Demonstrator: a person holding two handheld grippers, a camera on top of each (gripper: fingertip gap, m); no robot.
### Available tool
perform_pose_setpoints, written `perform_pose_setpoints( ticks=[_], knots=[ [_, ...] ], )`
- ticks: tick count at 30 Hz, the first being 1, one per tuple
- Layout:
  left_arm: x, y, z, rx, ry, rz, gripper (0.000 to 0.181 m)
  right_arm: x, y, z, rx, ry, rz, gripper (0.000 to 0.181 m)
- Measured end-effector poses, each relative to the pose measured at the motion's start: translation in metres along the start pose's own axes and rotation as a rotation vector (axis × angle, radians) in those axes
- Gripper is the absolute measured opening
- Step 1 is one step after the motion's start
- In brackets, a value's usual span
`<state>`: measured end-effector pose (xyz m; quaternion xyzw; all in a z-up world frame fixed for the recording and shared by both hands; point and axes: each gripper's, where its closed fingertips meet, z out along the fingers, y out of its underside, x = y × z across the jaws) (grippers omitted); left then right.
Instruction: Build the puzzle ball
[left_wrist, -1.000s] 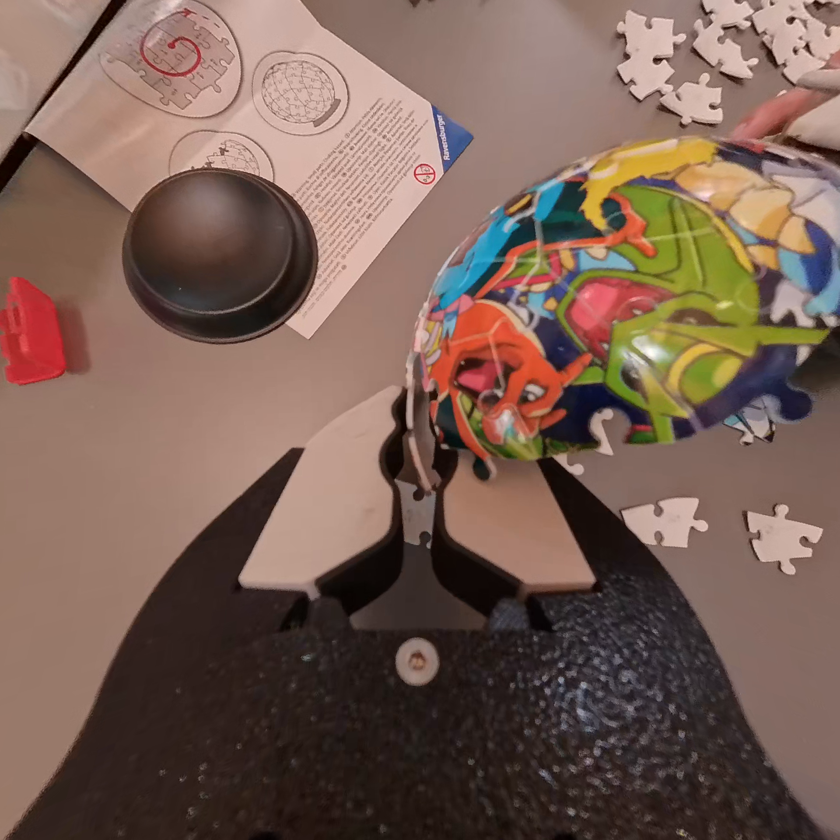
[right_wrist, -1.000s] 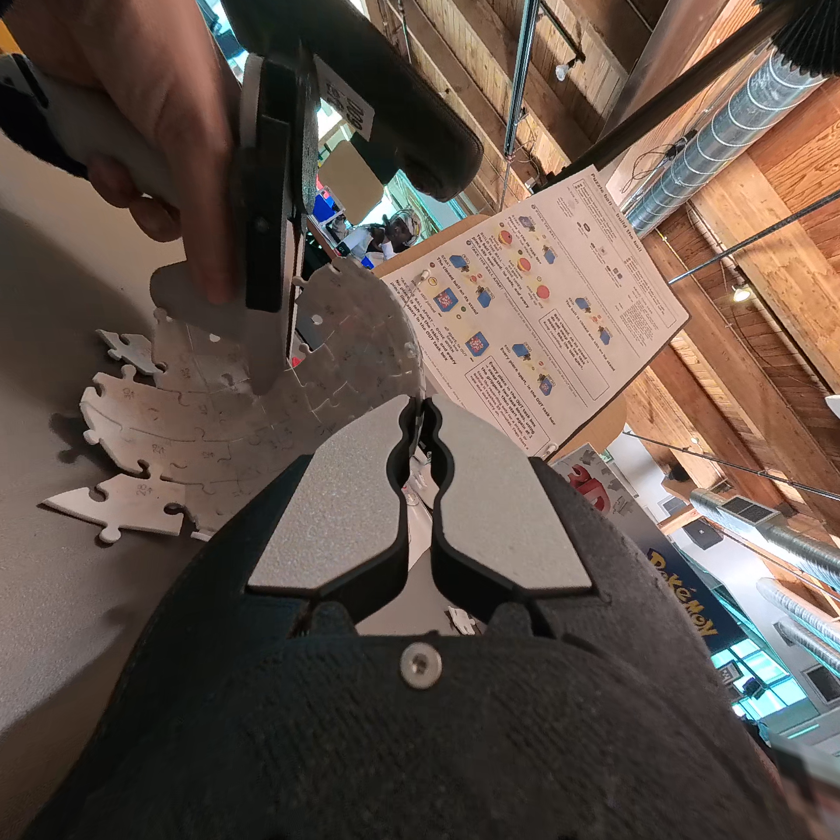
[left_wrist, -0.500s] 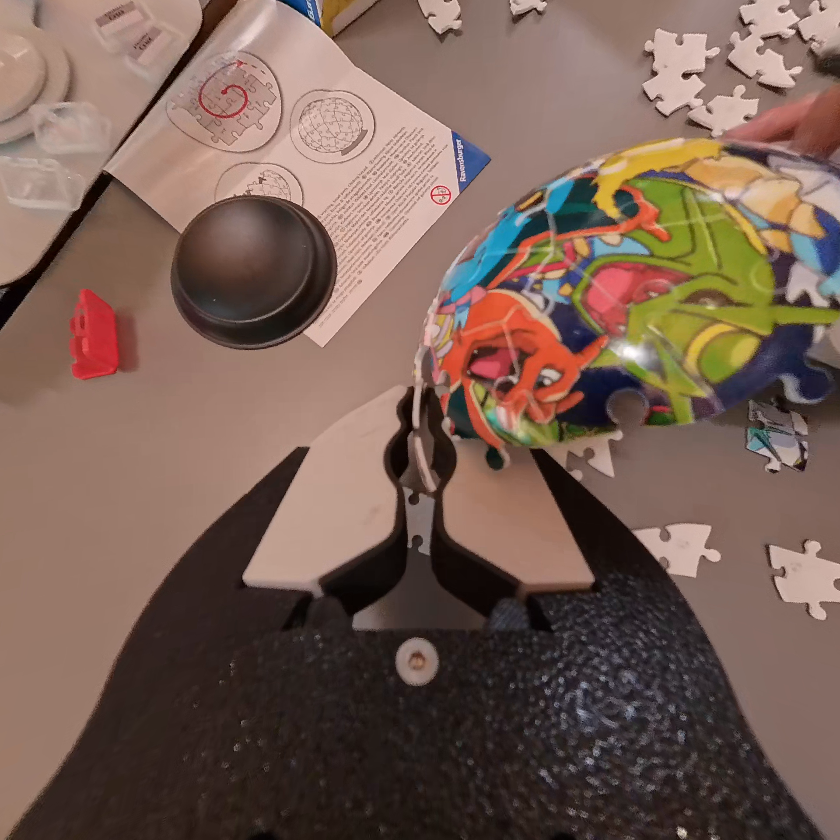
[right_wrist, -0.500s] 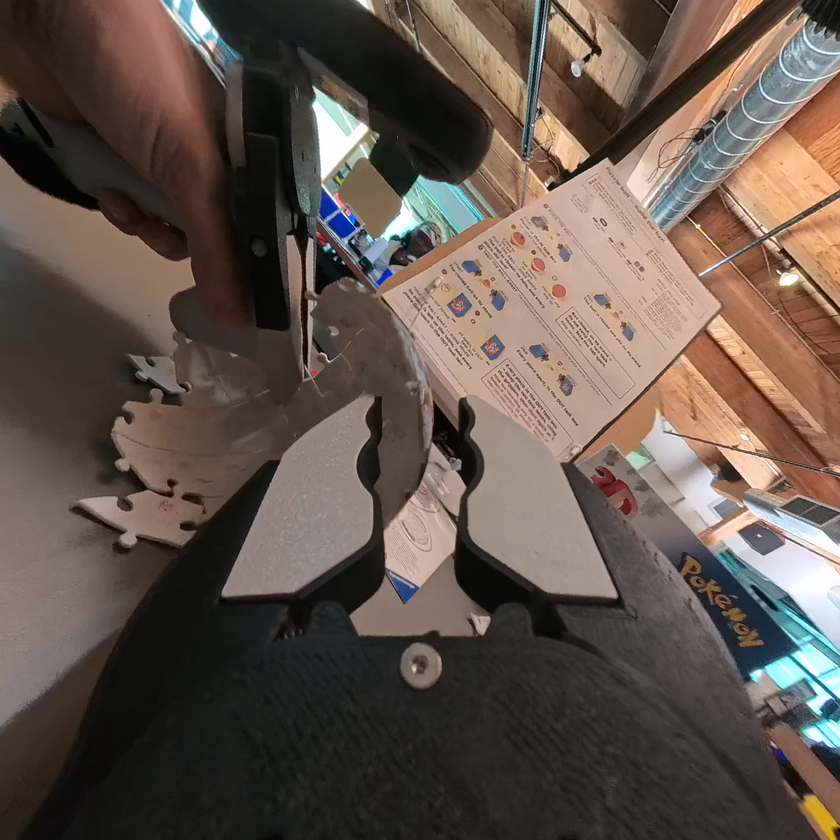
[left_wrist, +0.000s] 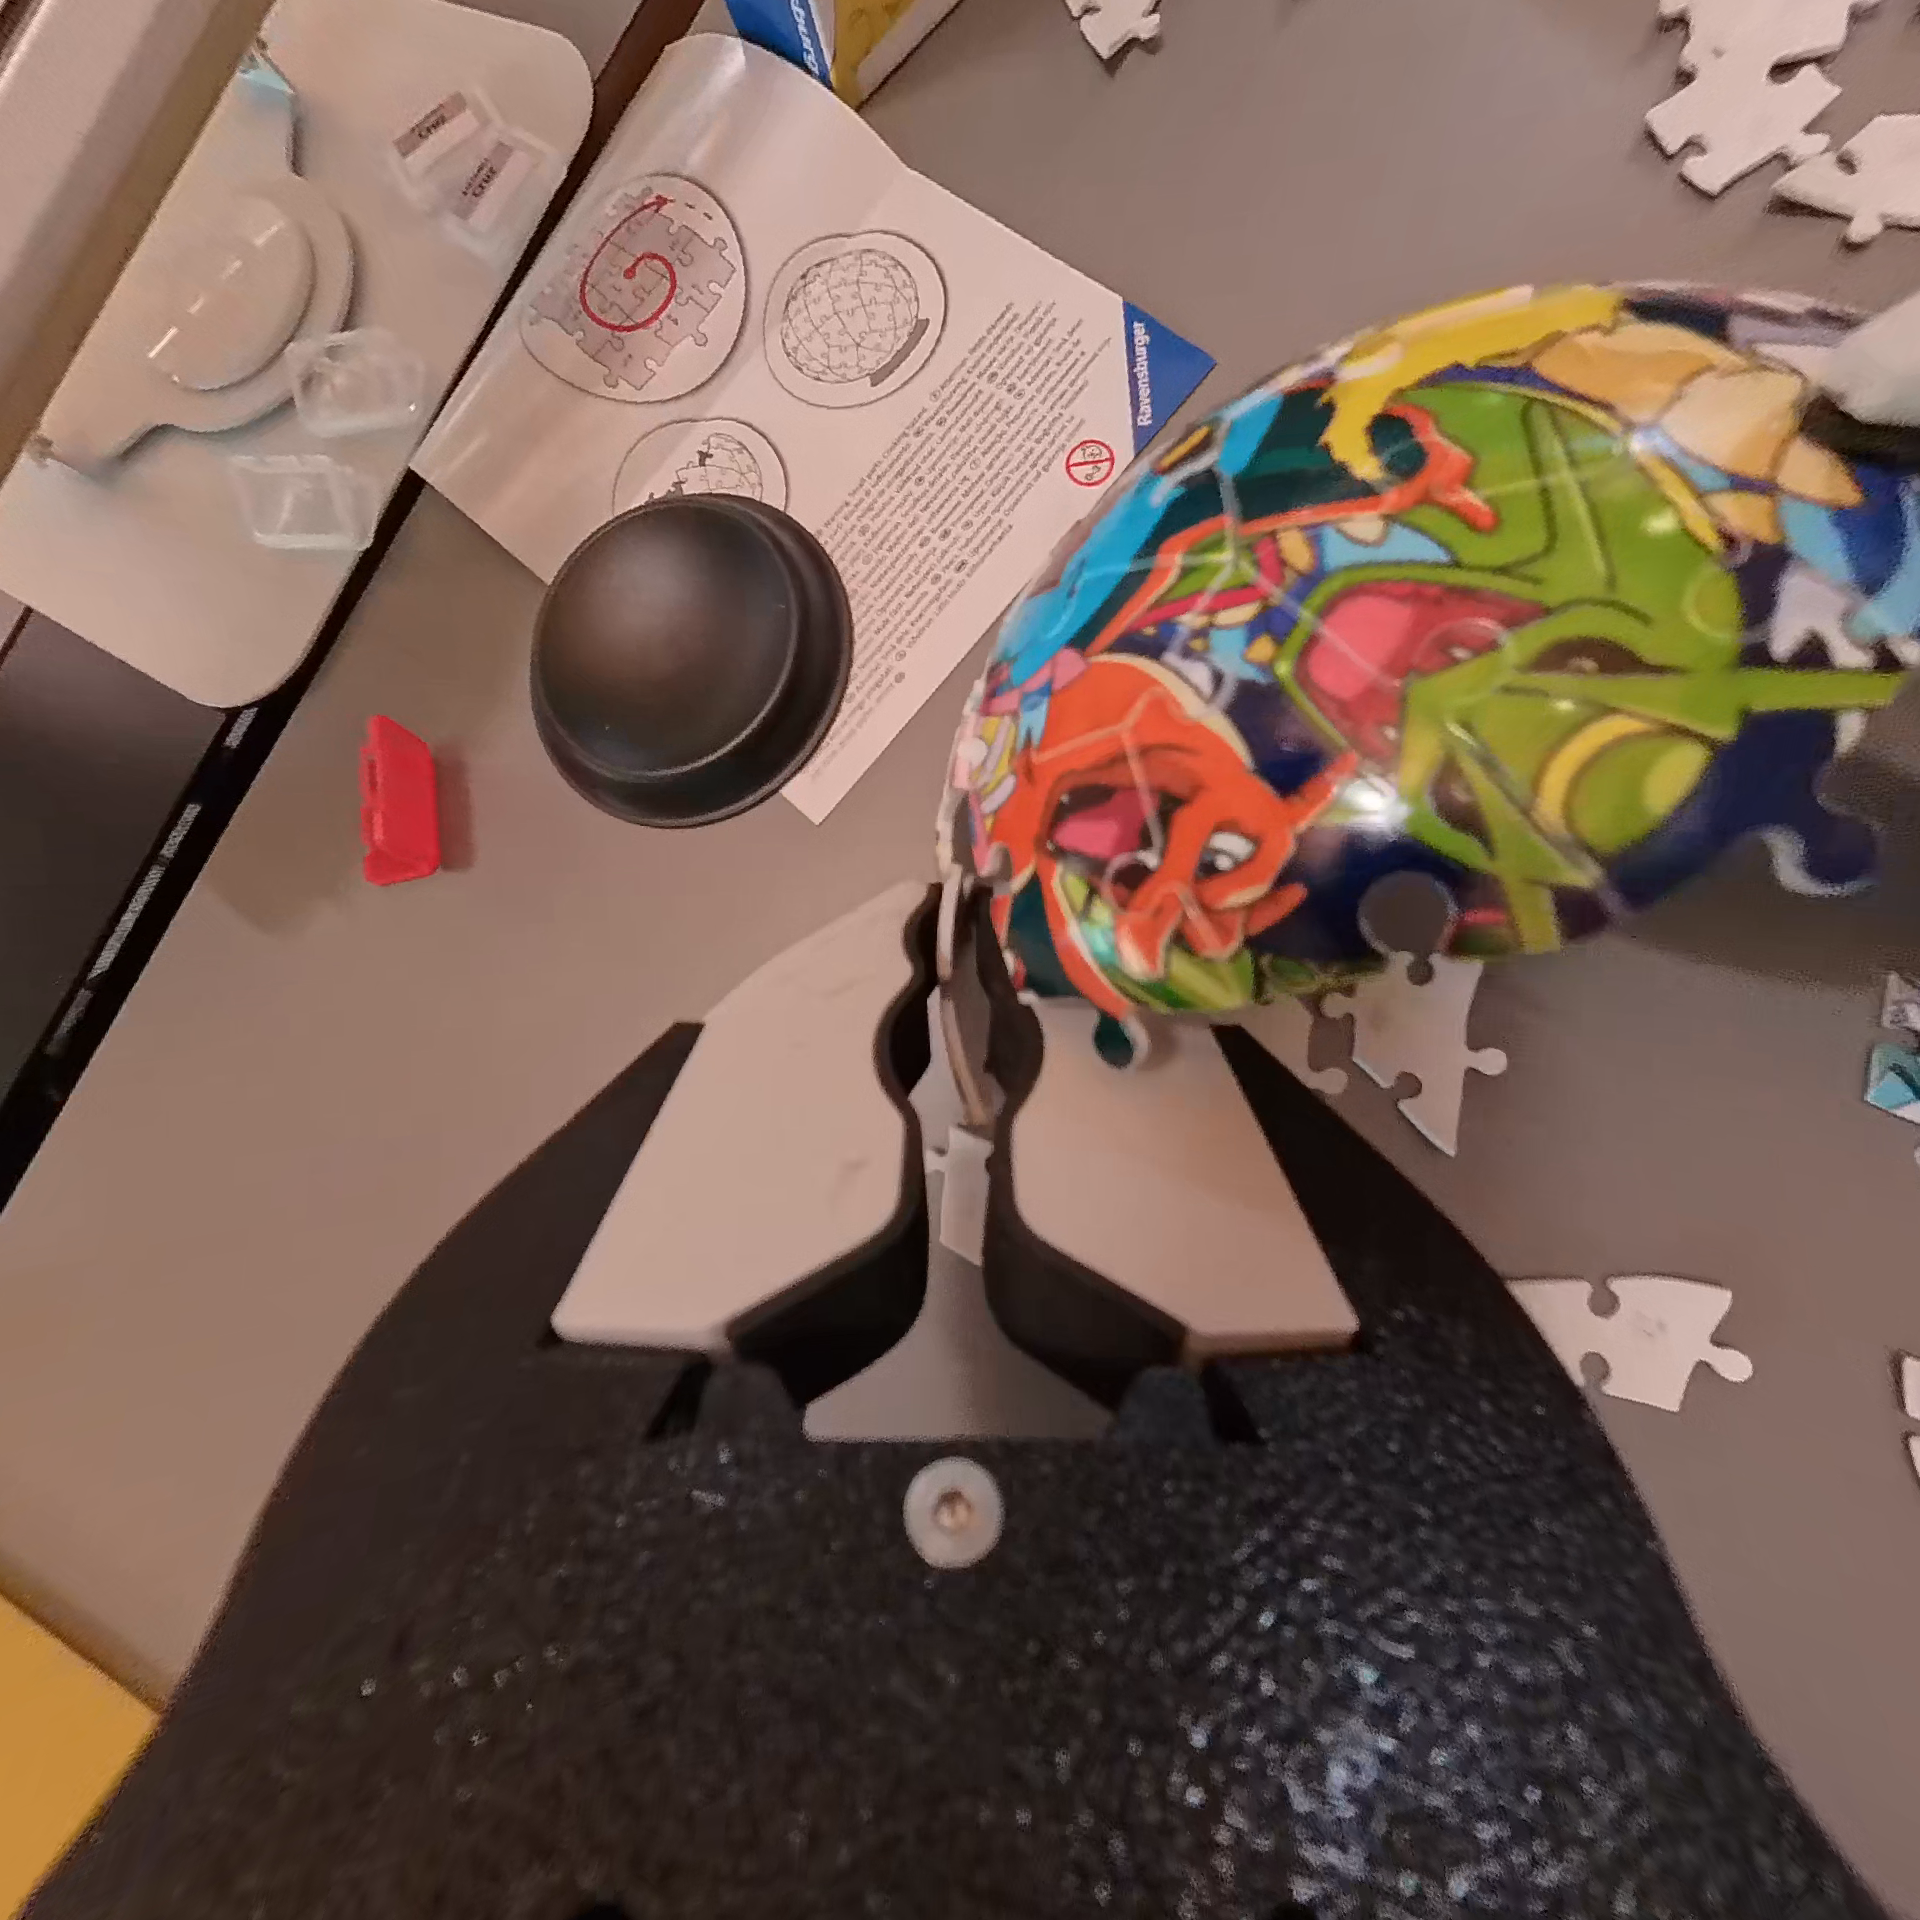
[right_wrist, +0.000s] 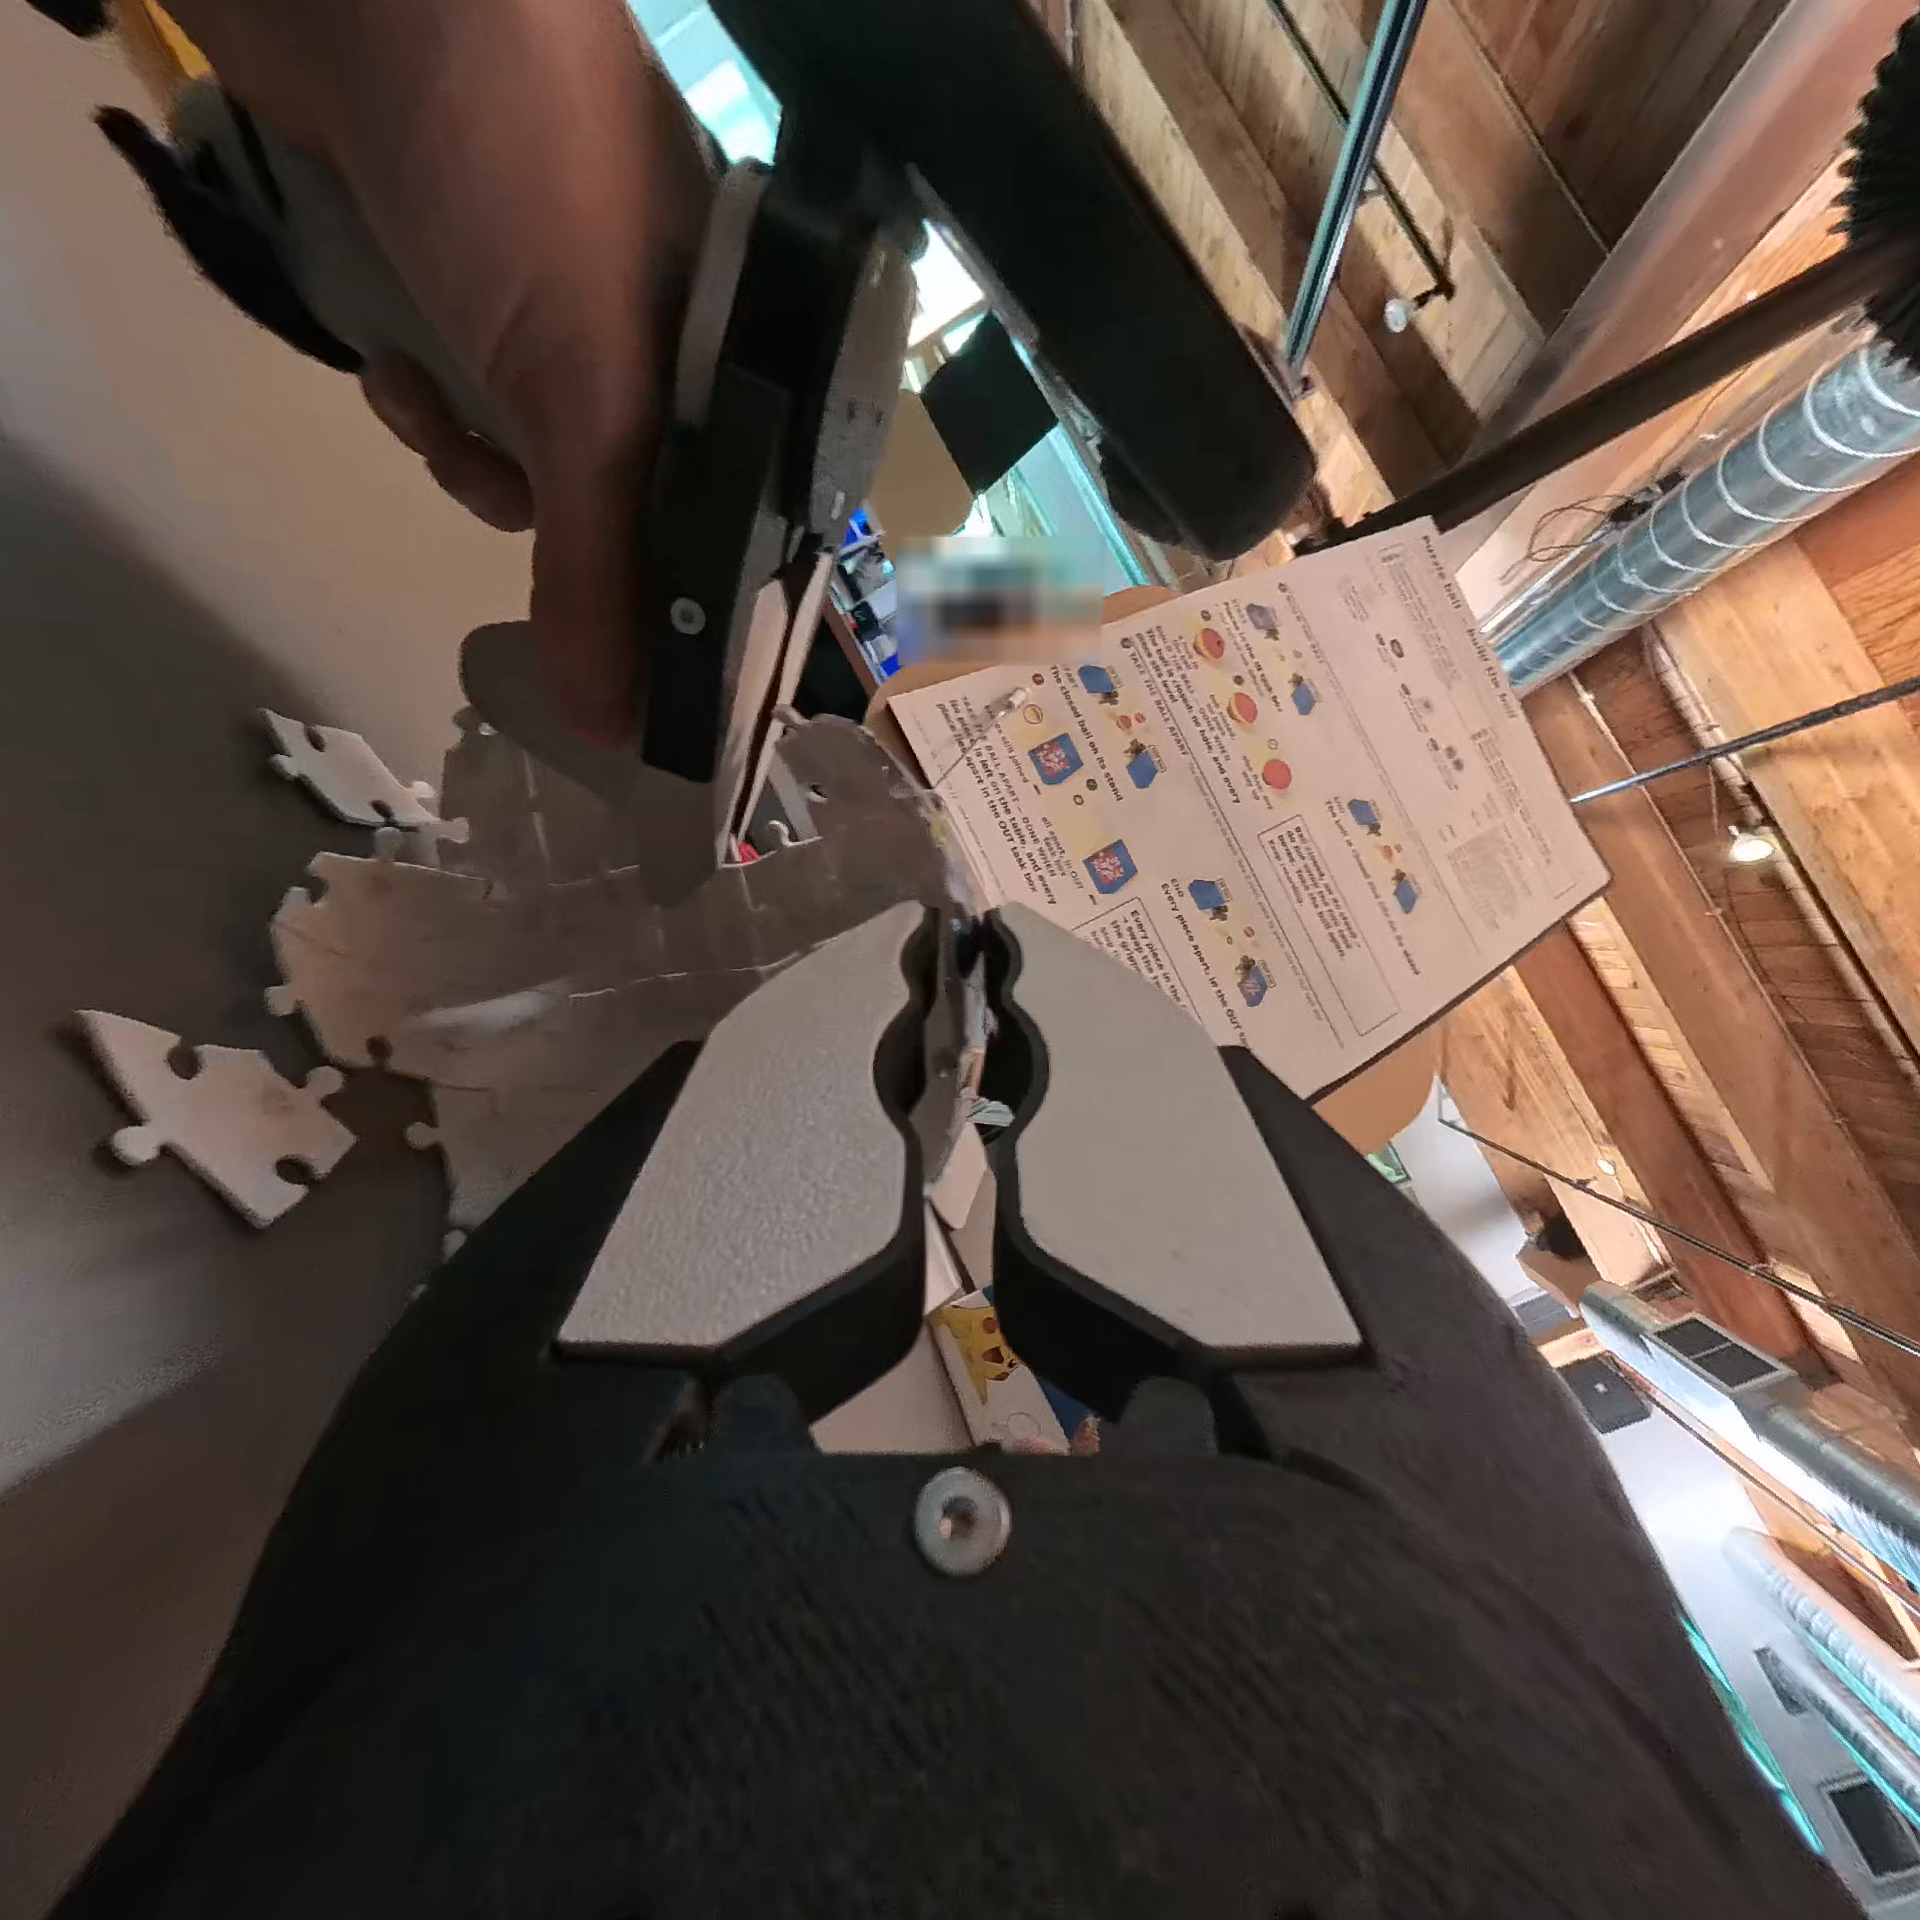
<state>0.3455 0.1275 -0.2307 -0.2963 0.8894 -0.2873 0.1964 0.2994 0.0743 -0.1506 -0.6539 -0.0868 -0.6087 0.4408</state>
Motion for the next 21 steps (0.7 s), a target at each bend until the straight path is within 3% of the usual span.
perform_pose_setpoints(
  ticks=[5,12,18,21],
  knots=[
    [-0.001,-0.004,-0.001,0.013,-0.022,0.011,0.006,0.003,0.002,-0.002,-0.002,0.057,-0.061,0.005],
    [-0.006,-0.005,-0.008,0.053,-0.122,-0.008,0.023,0.002,-0.001,-0.009,-0.055,0.129,-0.134,0.004],
    [-0.007,-0.001,-0.032,0.127,-0.222,-0.088,0.066,-0.001,-0.006,-0.013,-0.084,0.147,-0.166,0.005],
    [-0.006,0.008,-0.053,0.155,-0.324,-0.143,0.055,-0.002,-0.008,-0.012,-0.074,0.144,-0.178,0.005]
  ],
)
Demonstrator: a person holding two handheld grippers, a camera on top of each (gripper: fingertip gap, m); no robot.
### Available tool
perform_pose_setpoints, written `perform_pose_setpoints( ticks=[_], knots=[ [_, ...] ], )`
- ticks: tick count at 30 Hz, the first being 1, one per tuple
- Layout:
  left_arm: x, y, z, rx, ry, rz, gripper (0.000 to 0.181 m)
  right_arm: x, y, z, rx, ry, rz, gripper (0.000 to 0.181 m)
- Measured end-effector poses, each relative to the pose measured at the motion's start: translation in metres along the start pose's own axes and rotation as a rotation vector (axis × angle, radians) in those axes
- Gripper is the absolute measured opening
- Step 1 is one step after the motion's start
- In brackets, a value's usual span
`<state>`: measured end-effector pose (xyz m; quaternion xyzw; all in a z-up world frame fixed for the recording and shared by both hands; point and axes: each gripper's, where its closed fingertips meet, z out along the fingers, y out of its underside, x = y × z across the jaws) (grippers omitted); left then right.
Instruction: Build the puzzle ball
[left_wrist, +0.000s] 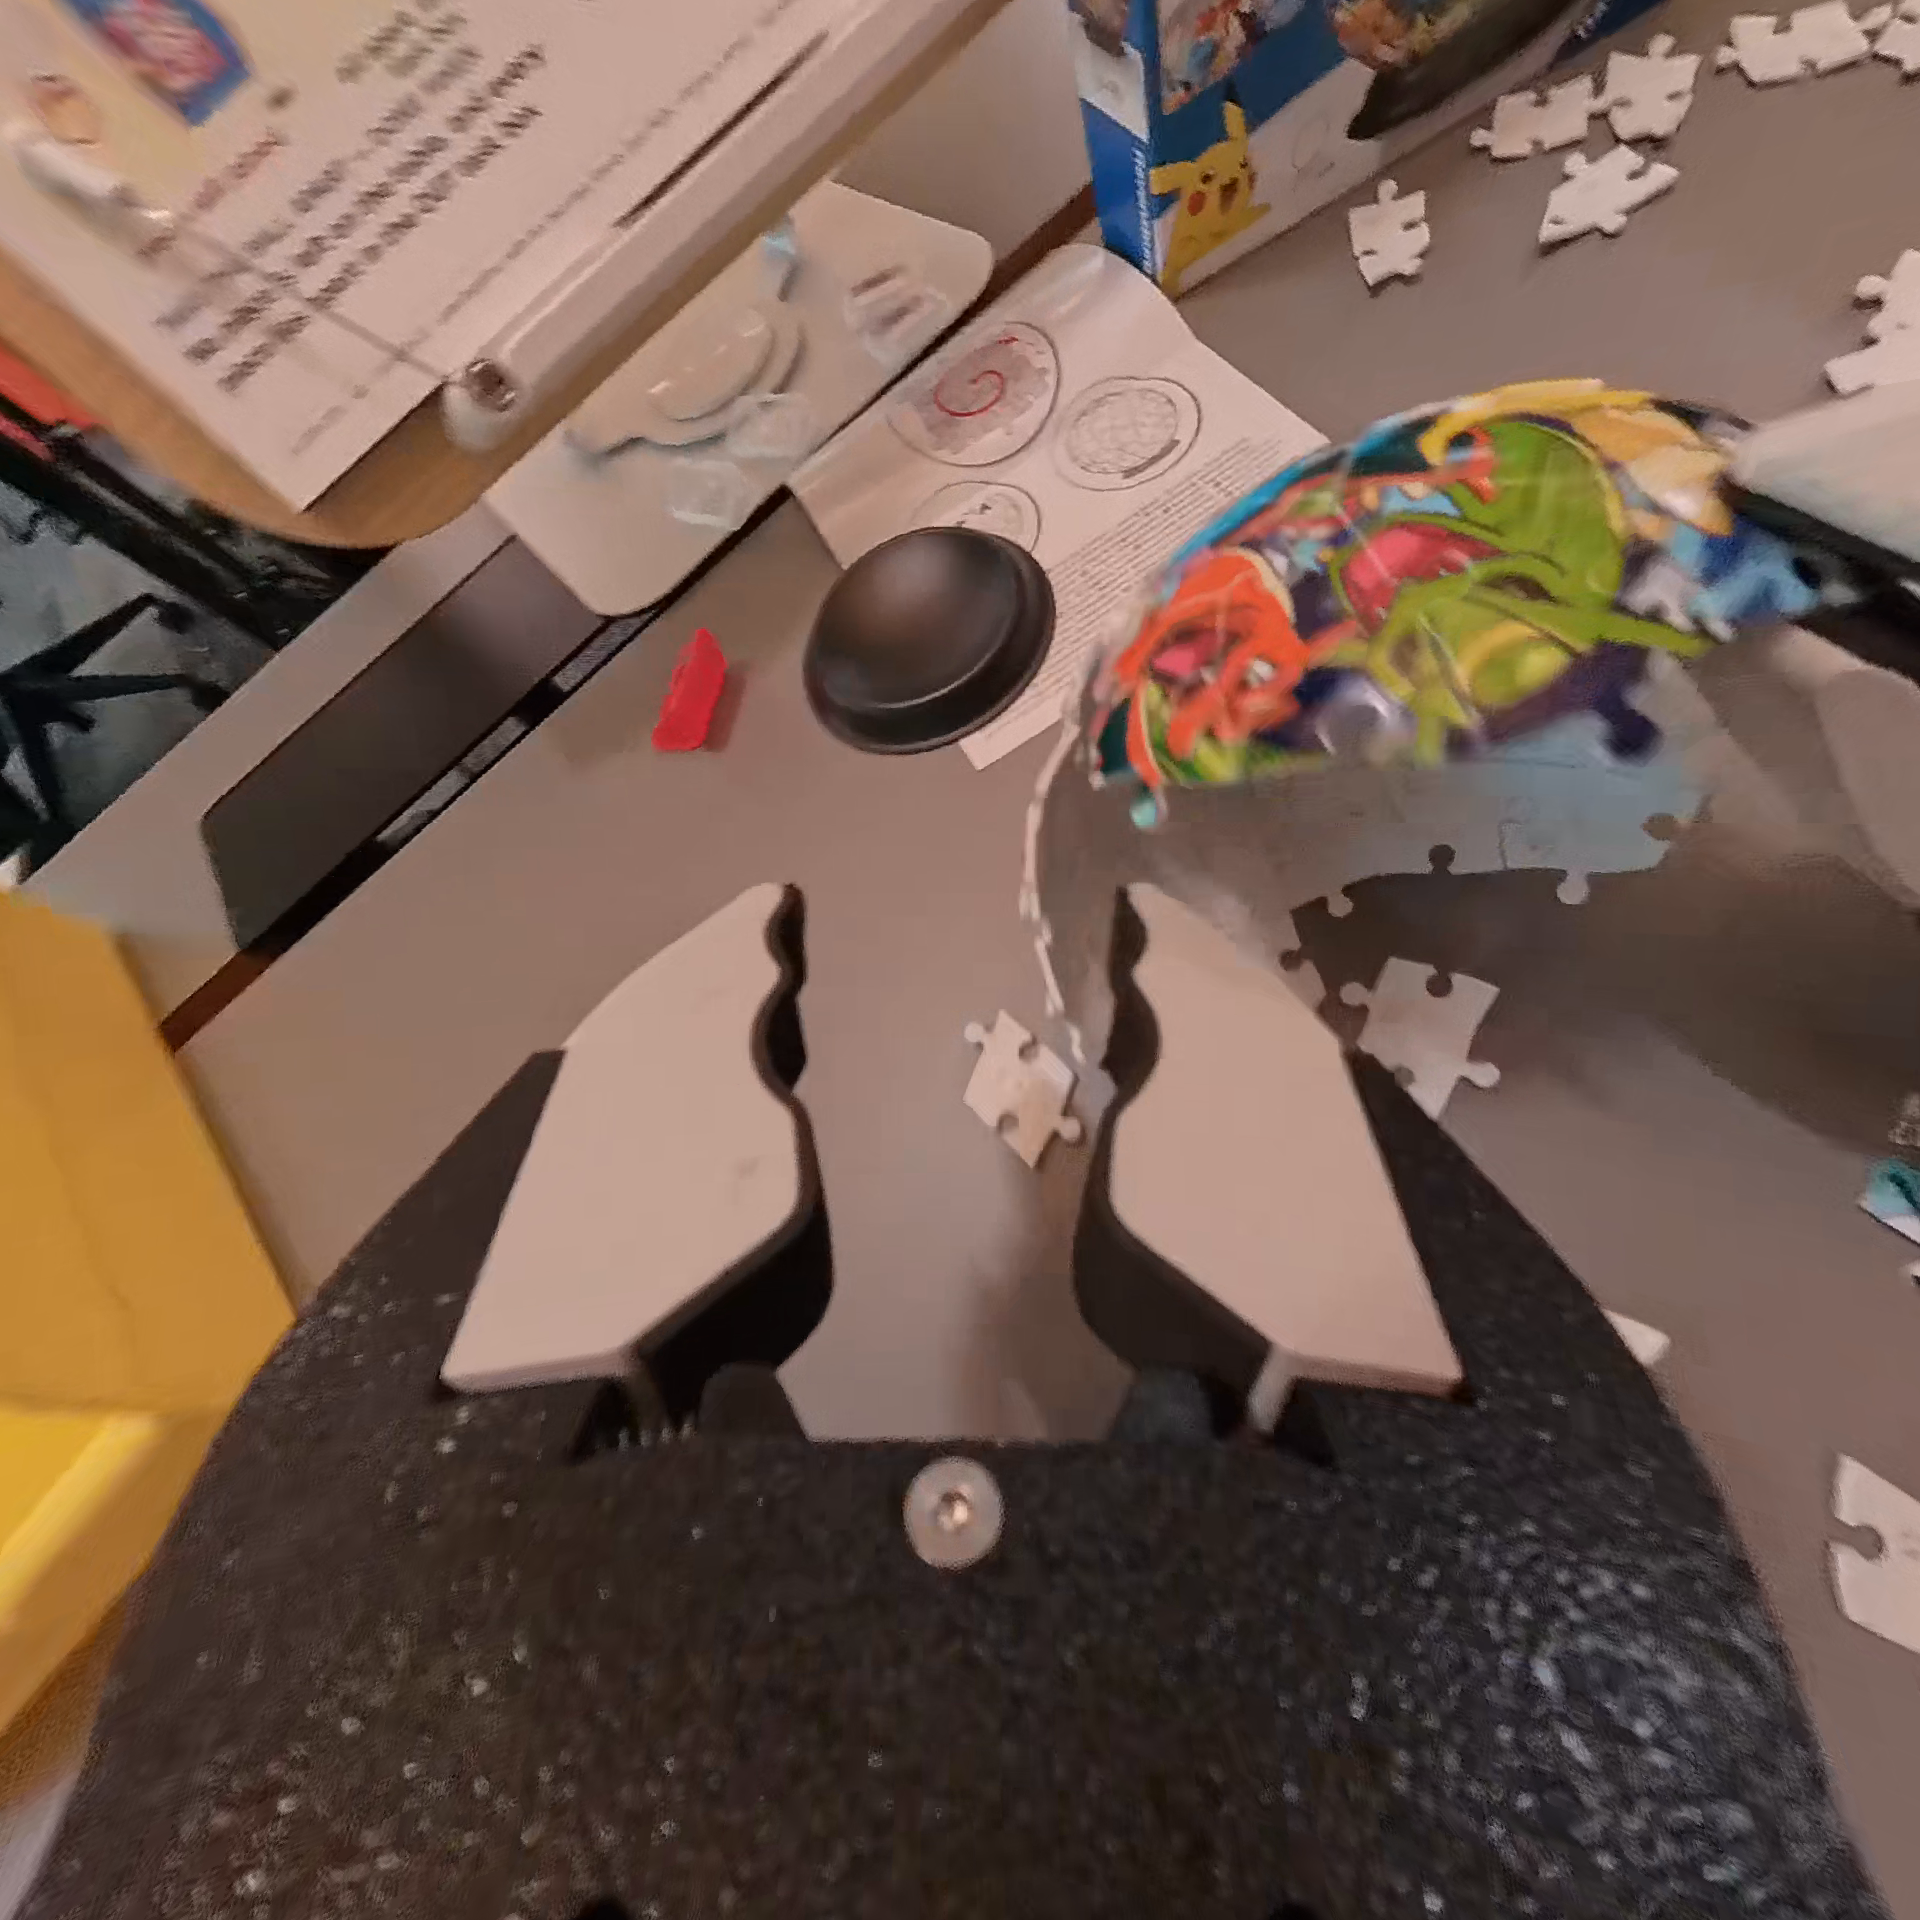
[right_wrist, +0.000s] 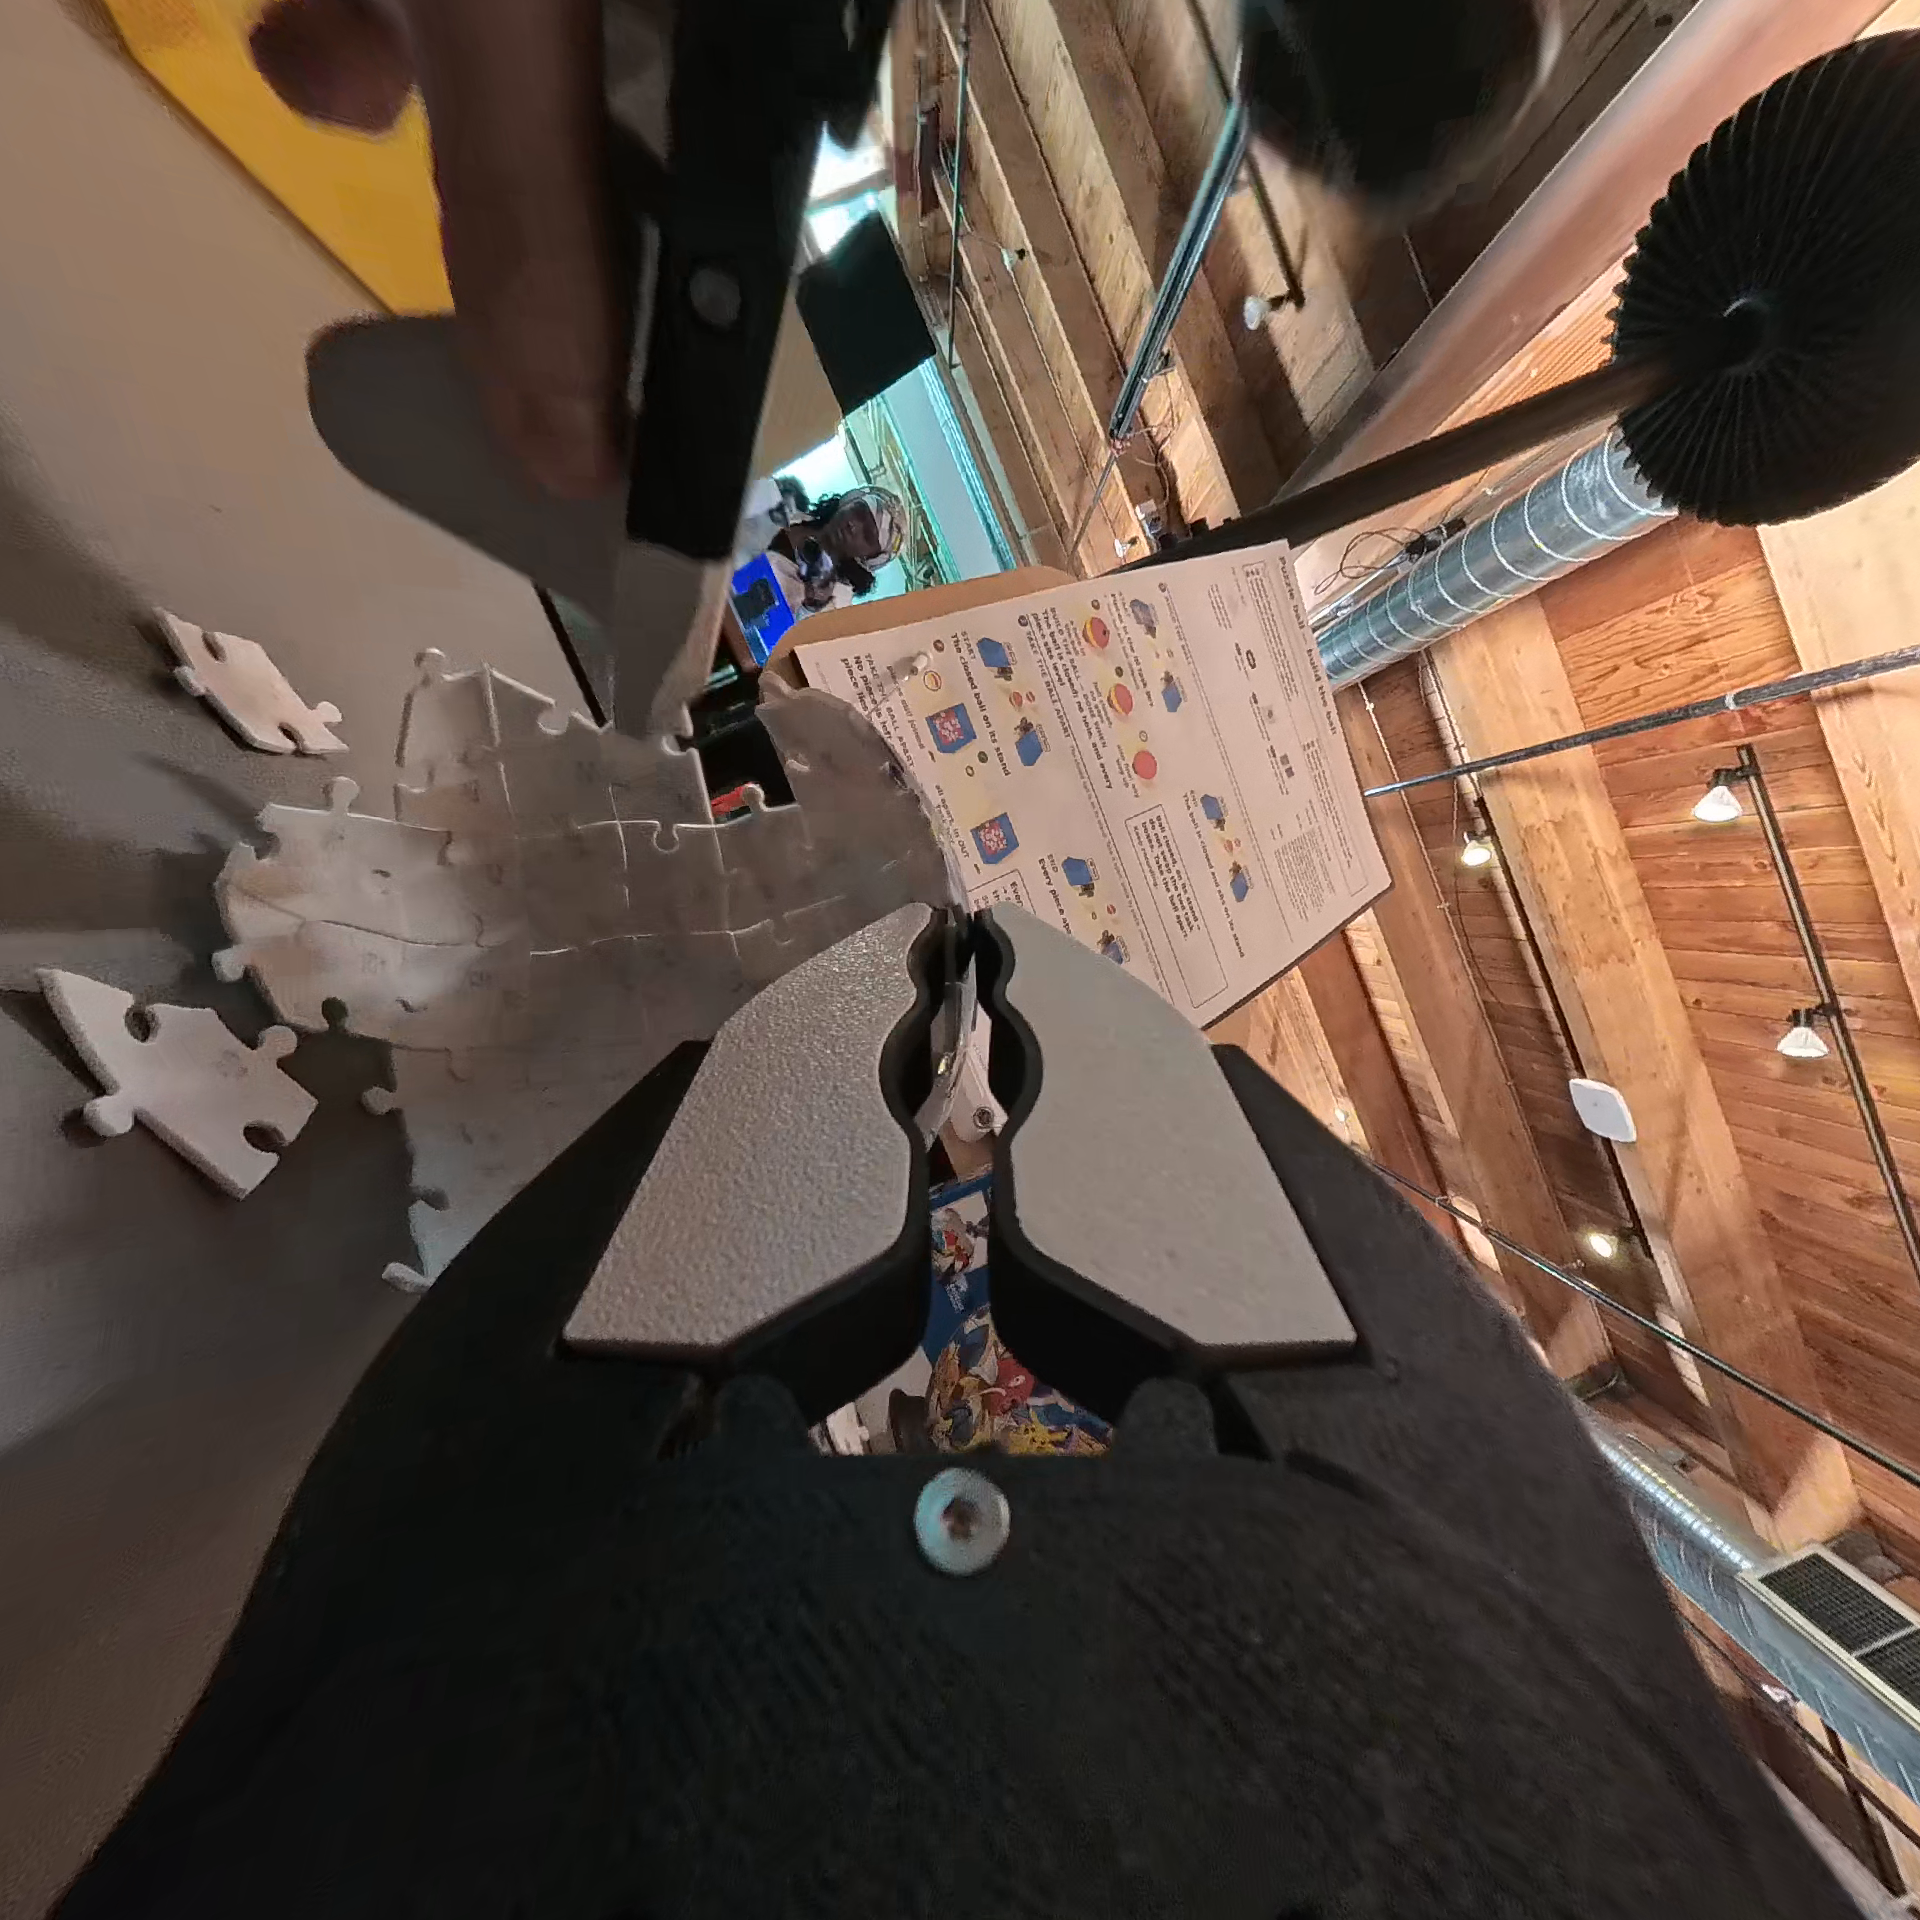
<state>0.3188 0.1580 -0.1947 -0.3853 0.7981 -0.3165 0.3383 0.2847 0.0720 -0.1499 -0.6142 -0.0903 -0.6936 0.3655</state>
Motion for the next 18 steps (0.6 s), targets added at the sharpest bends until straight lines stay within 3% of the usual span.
perform_pose_setpoints(
  ticks=[2,4,8,13,18],
  knots=[
    [0.013,0.009,-0.017,0.019,-0.001,-0.021,0.043,0.000,0.001,0.001,-0.003,-0.002,0.005,0.005],
    [0.047,0.024,-0.028,-0.006,0.099,0.009,0.040,0.000,0.002,0.002,-0.005,-0.003,0.009,0.005],
    [0.099,0.063,-0.020,-0.155,0.227,0.051,0.037,0.001,0.002,0.002,-0.005,-0.005,0.022,0.005],
    [0.112,0.058,-0.005,-0.199,0.280,-0.178,0.028,0.000,0.000,0.000,0.000,-0.005,0.015,0.005],
    [0.106,0.060,0.006,-0.252,0.257,-0.259,0.025,0.000,0.001,0.000,-0.001,-0.008,0.034,0.005]
  ],
)
